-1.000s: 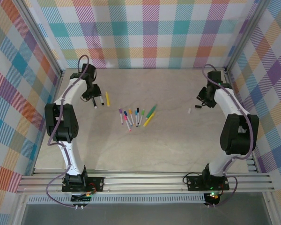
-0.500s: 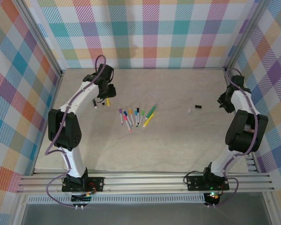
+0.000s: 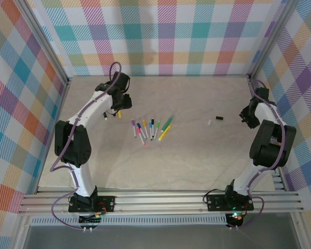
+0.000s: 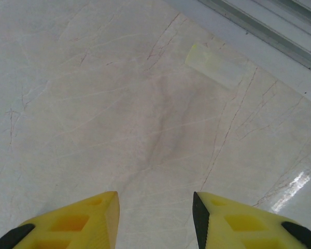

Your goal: Open the pen caps

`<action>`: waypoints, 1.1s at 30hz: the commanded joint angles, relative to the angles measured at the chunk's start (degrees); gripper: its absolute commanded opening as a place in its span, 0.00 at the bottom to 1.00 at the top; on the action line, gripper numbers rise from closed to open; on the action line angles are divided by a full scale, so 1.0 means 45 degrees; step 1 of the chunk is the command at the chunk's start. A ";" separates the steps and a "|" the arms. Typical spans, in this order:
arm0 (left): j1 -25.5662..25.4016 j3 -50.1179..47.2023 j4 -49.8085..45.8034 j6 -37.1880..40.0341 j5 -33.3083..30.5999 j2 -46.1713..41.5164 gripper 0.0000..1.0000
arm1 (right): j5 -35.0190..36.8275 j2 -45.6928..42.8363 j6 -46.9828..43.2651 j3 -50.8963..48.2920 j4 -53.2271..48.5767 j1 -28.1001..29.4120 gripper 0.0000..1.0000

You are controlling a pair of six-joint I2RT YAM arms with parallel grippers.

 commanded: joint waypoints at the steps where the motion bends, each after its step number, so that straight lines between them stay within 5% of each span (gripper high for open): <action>1: -0.0342 0.0175 -0.0068 -0.0078 0.0162 -0.0519 0.35 | -0.1091 -0.0316 -0.0015 -0.0192 0.0238 -0.0053 0.44; 5: -0.1095 0.0375 -0.0002 -0.0057 0.0601 -0.0378 0.35 | -0.2206 -0.0637 -0.0160 -0.0562 0.0408 0.0489 0.44; 15: -0.3732 0.0636 0.0681 -0.0213 0.0892 0.0892 0.35 | -0.2232 -0.1626 -0.0469 -0.1534 0.0259 0.4169 0.46; 33: -0.5692 0.0155 0.0771 -0.0467 0.1114 0.2621 0.35 | -0.2995 -0.3842 -0.0308 -0.4518 0.0580 0.5922 0.48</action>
